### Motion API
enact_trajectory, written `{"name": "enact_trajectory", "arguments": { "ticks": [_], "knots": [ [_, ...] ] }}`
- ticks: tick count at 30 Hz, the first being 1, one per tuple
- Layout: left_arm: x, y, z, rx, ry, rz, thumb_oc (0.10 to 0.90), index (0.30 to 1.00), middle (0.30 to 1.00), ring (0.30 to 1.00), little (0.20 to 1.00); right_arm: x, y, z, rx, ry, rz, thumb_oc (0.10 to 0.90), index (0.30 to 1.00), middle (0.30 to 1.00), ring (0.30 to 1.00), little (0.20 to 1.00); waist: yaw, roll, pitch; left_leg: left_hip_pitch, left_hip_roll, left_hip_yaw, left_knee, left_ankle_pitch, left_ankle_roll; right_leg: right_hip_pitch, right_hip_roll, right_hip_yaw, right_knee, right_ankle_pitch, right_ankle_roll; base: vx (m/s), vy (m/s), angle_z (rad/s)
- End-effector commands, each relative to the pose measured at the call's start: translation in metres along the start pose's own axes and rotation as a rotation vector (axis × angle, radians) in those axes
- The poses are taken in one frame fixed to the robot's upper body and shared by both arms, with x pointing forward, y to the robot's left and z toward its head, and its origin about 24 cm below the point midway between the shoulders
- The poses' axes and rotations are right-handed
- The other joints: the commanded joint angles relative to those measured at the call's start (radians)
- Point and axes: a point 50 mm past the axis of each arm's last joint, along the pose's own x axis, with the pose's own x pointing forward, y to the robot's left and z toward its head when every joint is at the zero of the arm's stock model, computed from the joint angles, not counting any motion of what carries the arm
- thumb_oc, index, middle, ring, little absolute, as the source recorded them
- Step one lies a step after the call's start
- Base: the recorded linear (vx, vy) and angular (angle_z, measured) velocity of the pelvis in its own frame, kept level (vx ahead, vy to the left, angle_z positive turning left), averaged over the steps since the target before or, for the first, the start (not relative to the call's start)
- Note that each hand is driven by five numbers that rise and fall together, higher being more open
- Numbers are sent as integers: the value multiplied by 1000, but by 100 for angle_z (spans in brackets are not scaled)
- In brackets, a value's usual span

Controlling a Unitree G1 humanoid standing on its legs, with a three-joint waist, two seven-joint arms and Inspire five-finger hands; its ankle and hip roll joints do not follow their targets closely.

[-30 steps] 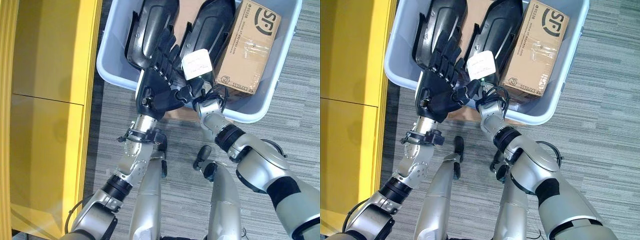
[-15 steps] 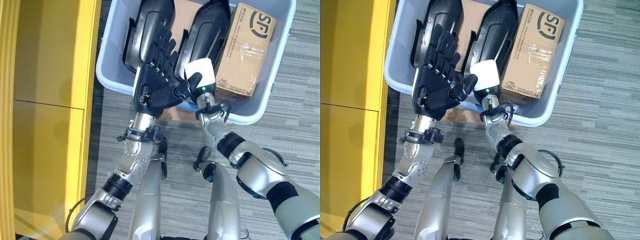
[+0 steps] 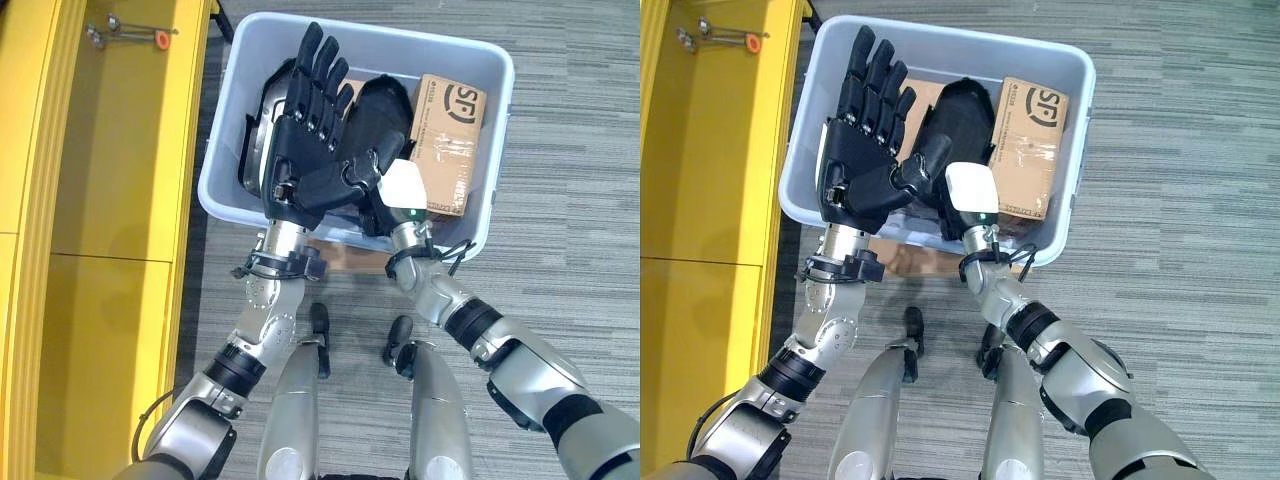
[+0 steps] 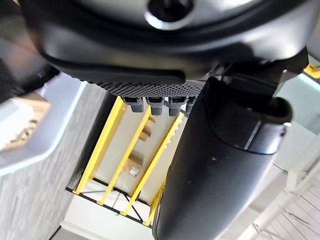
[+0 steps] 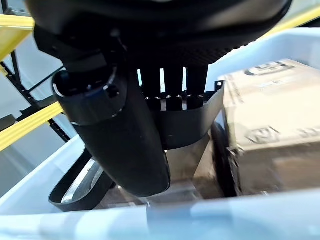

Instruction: Move parts from the plastic box to the shelf.

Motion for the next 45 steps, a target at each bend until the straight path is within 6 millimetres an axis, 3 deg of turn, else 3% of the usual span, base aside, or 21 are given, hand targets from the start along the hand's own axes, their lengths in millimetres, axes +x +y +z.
{"name": "enact_trajectory", "arguments": {
  "ticks": [1,10,13,19,26,35,45],
  "knots": [
    [23,-39,52,-42,-321,-184,900,1000,1000,1000,1000,18,-39,28,75,-109,-180,400,300,300,300,300,4,18,-16,136,61,-1,-7,-112,-43,108,32,117,-103,-22,100,-1,9,-12],
    [25,-44,62,-13,-359,-170,900,1000,1000,1000,1000,13,-44,50,191,-185,-165,400,300,300,300,300,-13,7,-16,260,71,5,-44,-112,-53,239,41,121,-154,-27,93,-7,10,-5],
    [25,-46,65,0,-368,-164,900,1000,1000,1000,1000,12,-41,54,202,-182,-57,400,300,300,300,300,-15,-1,-34,286,74,9,-53,-112,-57,267,41,116,-169,-27,93,12,13,-6],
    [24,-49,72,3,-356,-166,900,1000,1000,1000,1000,-7,1,51,356,-68,396,400,300,300,300,300,-7,-20,-75,334,79,7,-69,-111,-64,328,40,109,-188,-36,86,46,-14,-5],
    [25,-57,74,14,-322,-183,900,1000,1000,1000,1000,-21,16,70,353,-142,655,400,300,300,300,300,5,-40,-108,374,77,-1,-90,-108,-67,385,45,104,-214,-41,85,43,-25,-1],
    [23,-64,75,26,-308,-183,900,1000,1000,1000,1000,-35,24,73,280,-168,846,400,300,300,300,300,8,-55,-122,411,77,-1,-113,-104,-65,429,46,101,-241,-39,86,13,-5,0],
    [22,-68,74,24,-302,-188,900,1000,1000,1000,1000,-39,22,77,206,-246,913,400,300,300,300,300,12,-65,-132,430,72,-11,-127,-102,-64,460,51,106,-258,-41,85,3,-2,0]
  ]
}}
